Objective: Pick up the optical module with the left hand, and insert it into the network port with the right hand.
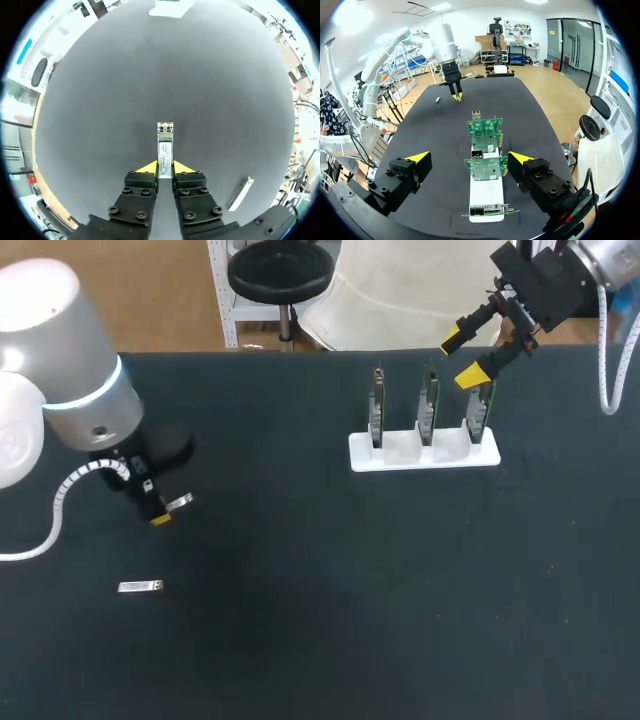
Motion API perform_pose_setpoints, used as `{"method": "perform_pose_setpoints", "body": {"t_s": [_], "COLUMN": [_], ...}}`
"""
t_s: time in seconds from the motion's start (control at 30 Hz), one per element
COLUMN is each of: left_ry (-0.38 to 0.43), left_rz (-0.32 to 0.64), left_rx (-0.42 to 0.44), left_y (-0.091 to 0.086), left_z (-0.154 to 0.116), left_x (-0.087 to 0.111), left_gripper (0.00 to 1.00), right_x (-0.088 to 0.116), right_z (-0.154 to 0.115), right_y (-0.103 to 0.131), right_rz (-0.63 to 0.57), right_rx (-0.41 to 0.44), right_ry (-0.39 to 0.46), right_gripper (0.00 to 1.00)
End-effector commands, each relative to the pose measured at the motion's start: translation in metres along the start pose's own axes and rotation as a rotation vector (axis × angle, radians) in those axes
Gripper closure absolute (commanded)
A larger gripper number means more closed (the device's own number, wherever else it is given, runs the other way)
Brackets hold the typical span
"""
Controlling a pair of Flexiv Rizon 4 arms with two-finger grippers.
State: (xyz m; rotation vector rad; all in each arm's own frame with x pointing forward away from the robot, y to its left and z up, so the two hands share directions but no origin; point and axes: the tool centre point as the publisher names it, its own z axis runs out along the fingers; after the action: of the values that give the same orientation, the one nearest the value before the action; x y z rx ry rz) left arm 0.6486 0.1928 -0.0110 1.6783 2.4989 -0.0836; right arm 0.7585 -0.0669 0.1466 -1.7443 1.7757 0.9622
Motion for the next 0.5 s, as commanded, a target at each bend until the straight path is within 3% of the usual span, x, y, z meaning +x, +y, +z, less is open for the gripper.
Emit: {"method": "perform_pose_setpoints", "body": {"t_s": [0.03,0.33,0.5], "left_ry": [-0.016,-0.111,-0.162], "left_rz": [0.011,-0.014,-0.043], "left_rx": [-0.01,-0.066,-0.144], "left_y": [0.008,0.028,0.036], "left_z": [-0.008,-0.035,-0.05], "left_x": [-0.018,-0.061,-0.085], "left_gripper": [1.0,1.0,1.0], "right_x": [0.0,0.0,0.0], "right_z": [0.0,0.0,0.0], "right_y": [0.001,0.001,0.001], "right_rz": [-0.001,-0.001,-0.001], "right_rx": [0.002,0.002,0.002], "right_ry": [0.0,0.0,0.0], "right_gripper": [0.0,0.0,0.0]}}
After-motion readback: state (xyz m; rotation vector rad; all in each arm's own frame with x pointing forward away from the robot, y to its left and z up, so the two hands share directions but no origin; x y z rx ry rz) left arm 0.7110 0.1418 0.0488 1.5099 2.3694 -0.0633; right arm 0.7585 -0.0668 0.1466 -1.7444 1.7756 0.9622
